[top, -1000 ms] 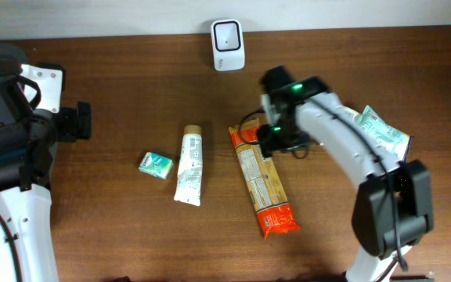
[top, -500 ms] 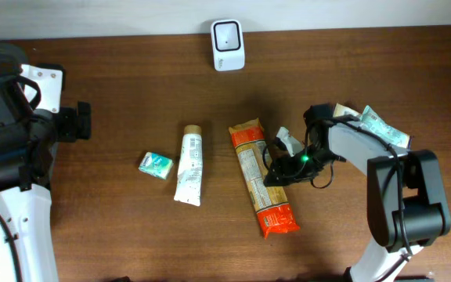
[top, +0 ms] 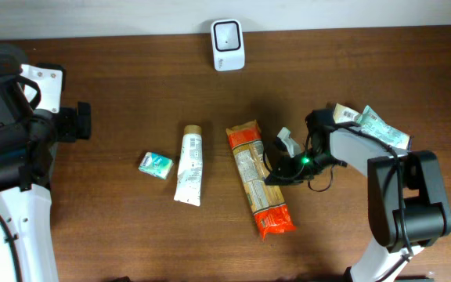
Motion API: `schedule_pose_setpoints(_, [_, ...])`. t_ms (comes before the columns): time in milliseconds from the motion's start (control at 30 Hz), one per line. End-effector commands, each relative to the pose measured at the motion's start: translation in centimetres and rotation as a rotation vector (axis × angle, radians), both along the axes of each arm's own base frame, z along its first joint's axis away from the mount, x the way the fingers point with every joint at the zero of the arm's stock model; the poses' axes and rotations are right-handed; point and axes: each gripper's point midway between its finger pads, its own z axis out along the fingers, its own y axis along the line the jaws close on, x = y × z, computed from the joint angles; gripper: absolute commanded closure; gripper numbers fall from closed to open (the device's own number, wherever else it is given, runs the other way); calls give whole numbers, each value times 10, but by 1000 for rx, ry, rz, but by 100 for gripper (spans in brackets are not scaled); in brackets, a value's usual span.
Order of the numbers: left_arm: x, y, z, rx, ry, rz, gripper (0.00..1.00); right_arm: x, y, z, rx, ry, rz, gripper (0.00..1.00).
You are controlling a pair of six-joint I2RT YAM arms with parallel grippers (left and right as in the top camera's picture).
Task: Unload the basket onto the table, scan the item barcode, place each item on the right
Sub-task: 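Grasp the red-orange spaghetti package with the right gripper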
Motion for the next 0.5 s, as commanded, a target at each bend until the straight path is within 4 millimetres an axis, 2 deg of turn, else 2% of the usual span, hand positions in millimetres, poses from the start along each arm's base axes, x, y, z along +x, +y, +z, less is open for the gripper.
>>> schedule_pose_setpoints(0, [1, 0, 2, 6, -4, -14, 1, 39, -18, 38, -190, -95, -49, 96])
schedule_pose_setpoints(33, [1, 0, 2, 6, -4, -14, 1, 52, -36, 57, -404, -120, -128, 96])
schedule_pose_setpoints(67, [1, 0, 2, 6, -4, -14, 1, 59, -46, 67, -556, -143, -202, 96])
schedule_pose_setpoints(100, [1, 0, 2, 6, -4, -14, 1, 62, -54, 72, -719, -187, -242, 96])
schedule_pose_setpoints(167, [1, 0, 2, 7, -4, -14, 1, 55, -65, 70, -1015, -264, -273, 96])
schedule_pose_setpoints(233, [1, 0, 2, 7, -4, -14, 1, 44, -57, 58, -1156, -288, -237, 96])
schedule_pose_setpoints(267, [1, 0, 2, 7, -4, -14, 1, 36, -45, 42, -1210, -283, -175, 96])
schedule_pose_setpoints(367, [1, 0, 2, 6, -4, -14, 1, 21, -26, 8, -1266, -256, -47, 95])
schedule_pose_setpoints(433, [1, 0, 2, 7, -4, -14, 1, 9, 2, -3, -1202, -245, 5, 74])
schedule_pose_setpoints(467, [1, 0, 2, 6, -4, -14, 1, 7, 11, -1, -1176, -251, 14, 69])
